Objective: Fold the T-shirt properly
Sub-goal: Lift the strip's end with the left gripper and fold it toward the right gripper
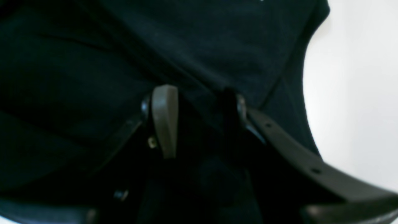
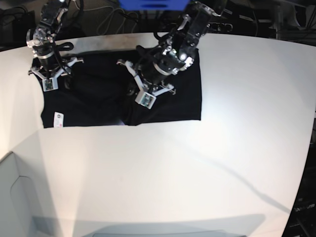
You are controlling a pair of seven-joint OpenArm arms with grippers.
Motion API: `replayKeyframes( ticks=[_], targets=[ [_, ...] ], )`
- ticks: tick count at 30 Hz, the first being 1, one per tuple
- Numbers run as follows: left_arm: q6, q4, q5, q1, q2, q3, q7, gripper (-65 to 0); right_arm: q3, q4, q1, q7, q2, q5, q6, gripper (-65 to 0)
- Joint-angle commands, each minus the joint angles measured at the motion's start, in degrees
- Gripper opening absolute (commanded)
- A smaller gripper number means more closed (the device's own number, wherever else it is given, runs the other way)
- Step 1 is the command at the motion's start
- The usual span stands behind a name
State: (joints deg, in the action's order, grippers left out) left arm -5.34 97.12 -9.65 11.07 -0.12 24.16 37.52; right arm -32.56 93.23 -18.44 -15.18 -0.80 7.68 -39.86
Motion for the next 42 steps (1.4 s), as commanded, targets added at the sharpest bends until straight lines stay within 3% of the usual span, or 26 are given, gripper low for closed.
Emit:
replayKeyframes(
  ticks=[1,7,8,10,14,16,20,26,31,36,39,42],
  targets=[
    [-0.15,0.86,-0.42,-0.65,0.6,0.14,-1.08,-65.0,-0.1,0.88,0.19,0.81,0.49,-0.52,-0.14,-40.2],
    [-0.15,0.77,-0.86,-1.8,0.6,0.14,-0.2,-64.6,-0.02,0.88,0.55,0.81,0.49,-0.52,-0.14,-40.2],
    [-0.15,0.77,-0.94,-1.97,0.6,0.14,0.42,-62.3,-0.02,0.88,0.9,0.81,0.49,-0.52,-0.14,-40.2],
    [-0.15,0.94,-1.03,-2.15,0.6,0.14,2.35,-53.9,-0.1,0.88,1.16,0.81,0.49,-0.52,-0.14,-40.2],
    [-0.24,4.64,-1.03,-1.71,0.69,0.23,4.02,-28.9,-0.28,0.97,1.43,0.81,0.49,-0.52,-0.14,-40.1],
    [-0.33,8.68,-1.03,-1.36,0.52,0.32,4.02,-23.6,-0.46,2.29,2.04,0.81,0.4,-0.52,-0.14,-40.1],
    [-0.24,12.64,-0.94,0.05,-1.59,-1.79,4.2,-28.1,-0.54,5.45,2.39,0.81,0.4,-0.69,-0.14,-37.1],
    [-0.24,8.86,-1.03,1.19,-5.46,-2.58,4.64,-35.5,-0.54,8.79,2.57,0.72,0.31,-0.69,-0.14,-34.0],
    [-0.59,6.4,-1.12,2.07,-5.37,-2.4,4.55,-37.4,-0.54,8.97,2.57,0.72,0.31,-0.69,-0.14,-34.0],
    [-0.59,-0.73,-1.12,-1.27,-2.3,5.42,4.2,-37.4,-0.54,8.97,2.66,0.72,0.31,-0.61,-0.14,-34.0],
    [-0.59,-3.54,-1.03,-5.75,-2.39,12.45,4.11,-37.4,-0.54,8.97,2.66,0.72,0.58,-0.52,-0.14,-34.0],
    [-0.5,-3.8,-3.41,-7.6,-1.95,13.86,4.11,-37.4,-1.33,8.88,2.74,0.72,0.84,-0.52,-0.14,-34.0]
  ],
)
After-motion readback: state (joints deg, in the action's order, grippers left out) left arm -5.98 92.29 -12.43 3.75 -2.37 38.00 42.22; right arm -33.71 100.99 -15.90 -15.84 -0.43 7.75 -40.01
